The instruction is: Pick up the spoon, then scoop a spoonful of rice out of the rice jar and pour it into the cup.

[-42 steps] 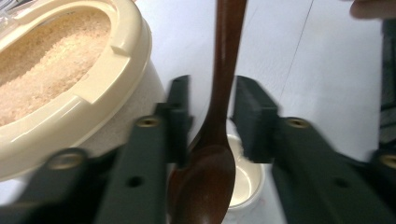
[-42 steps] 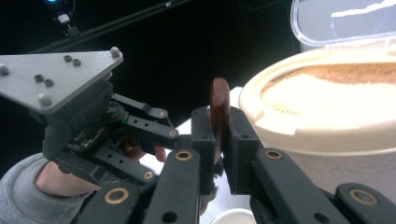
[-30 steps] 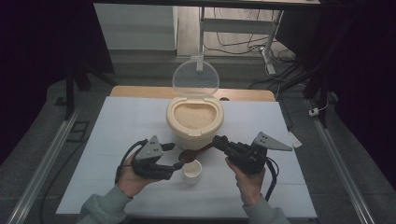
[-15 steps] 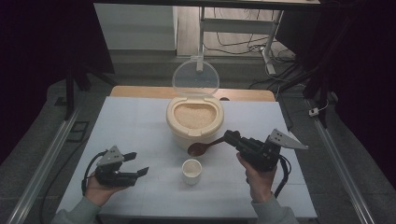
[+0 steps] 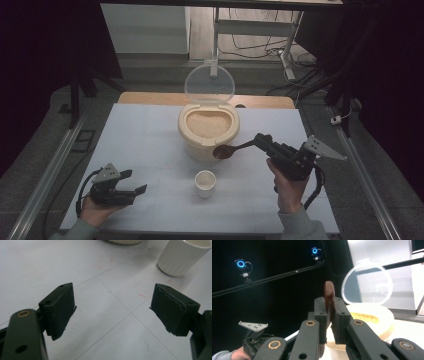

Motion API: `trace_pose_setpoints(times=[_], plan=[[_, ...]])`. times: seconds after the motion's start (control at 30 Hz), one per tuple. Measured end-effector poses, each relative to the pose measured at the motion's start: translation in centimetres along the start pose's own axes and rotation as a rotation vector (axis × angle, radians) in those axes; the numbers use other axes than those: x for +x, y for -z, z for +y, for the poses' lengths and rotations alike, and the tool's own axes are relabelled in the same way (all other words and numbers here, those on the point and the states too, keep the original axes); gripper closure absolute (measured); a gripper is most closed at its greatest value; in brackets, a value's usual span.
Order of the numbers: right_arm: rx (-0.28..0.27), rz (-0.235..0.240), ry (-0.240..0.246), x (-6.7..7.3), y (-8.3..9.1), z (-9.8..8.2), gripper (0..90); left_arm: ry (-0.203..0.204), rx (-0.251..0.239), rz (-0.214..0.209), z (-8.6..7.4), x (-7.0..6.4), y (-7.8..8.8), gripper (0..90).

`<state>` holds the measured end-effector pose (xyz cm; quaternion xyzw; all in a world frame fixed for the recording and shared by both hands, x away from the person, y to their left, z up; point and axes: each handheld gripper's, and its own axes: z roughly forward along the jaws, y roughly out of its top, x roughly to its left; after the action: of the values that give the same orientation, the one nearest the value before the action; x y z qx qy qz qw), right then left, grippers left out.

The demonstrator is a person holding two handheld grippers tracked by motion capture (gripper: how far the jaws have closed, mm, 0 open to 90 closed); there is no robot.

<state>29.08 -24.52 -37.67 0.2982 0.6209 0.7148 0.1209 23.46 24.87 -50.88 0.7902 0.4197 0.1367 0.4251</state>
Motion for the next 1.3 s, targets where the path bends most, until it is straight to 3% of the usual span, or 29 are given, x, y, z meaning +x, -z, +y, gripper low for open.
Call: trace_pose_setpoints(times=[0.33, 0.57, 0.7, 0.9, 1.13, 1.3], plan=[[-0.034, -0.004, 0.014, -0.4, -0.3, 0.9, 83.4, -0.003, 0.026, -0.005, -0.1, 0.0, -0.6, 17.9], [-0.069, -0.016, -0.003, -1.1, -1.8, 2.6, 83.3, -0.001, 0.028, -0.007, -0.1, 0.0, -0.6, 17.5], [-0.062, -0.055, 0.028, -1.5, -3.2, 4.0, 83.4, -0.001, 0.033, -0.008, -0.1, 0.0, -0.7, 16.9], [-0.020, -0.112, 0.055, -2.4, -5.4, 4.8, 83.4, -0.002, 0.040, -0.009, -0.1, 0.0, -0.8, 16.4], [0.053, -0.199, 0.100, -3.4, -8.0, 4.4, 83.4, -0.001, 0.044, -0.012, -0.1, 0.0, -0.8, 16.2], [0.094, -0.230, 0.126, -3.8, -9.3, 3.9, 83.3, 0.000, 0.045, -0.010, -0.1, 0.0, -0.8, 16.2]])
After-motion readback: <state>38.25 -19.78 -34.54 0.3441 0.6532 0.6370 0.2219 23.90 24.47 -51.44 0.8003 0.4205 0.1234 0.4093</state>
